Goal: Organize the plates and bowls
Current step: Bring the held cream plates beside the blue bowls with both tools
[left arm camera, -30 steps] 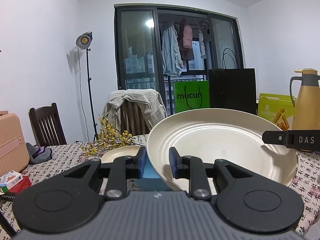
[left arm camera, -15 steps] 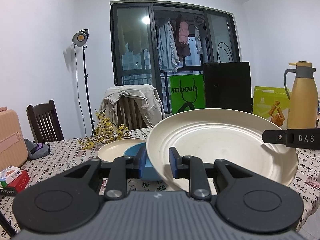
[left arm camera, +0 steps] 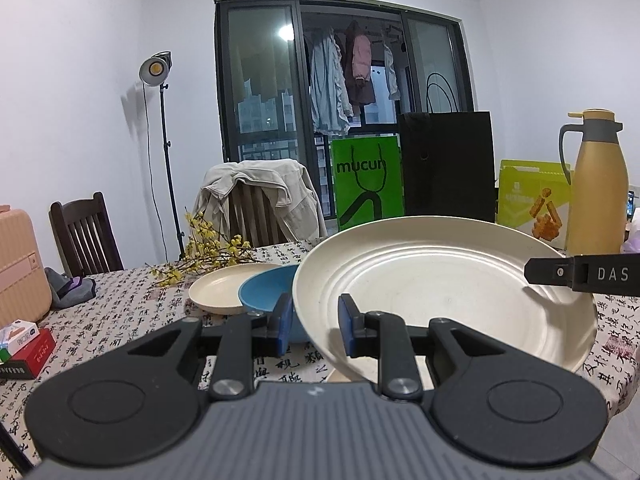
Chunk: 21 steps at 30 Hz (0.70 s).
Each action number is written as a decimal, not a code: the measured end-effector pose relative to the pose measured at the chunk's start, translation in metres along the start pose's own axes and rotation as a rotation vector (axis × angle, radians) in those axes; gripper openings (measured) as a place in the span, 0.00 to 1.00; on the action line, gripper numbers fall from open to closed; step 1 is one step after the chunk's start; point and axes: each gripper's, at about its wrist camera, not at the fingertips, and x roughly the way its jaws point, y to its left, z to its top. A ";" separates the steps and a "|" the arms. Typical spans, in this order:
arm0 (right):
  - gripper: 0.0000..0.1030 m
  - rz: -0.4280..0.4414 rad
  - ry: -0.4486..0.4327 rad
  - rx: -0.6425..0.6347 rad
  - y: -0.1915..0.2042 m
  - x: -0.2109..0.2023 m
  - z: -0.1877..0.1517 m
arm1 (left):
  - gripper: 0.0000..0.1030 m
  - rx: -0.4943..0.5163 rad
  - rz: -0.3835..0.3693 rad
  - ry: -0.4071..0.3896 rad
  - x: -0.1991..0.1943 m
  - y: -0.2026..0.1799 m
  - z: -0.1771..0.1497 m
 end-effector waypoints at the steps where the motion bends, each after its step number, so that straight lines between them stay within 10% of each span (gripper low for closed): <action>1: 0.16 -0.001 0.002 -0.001 0.000 0.000 -0.001 | 0.24 0.000 0.001 0.001 0.000 0.000 -0.001; 21: 0.16 -0.022 0.055 -0.003 -0.007 0.002 -0.022 | 0.24 -0.008 -0.014 0.055 0.004 -0.003 -0.023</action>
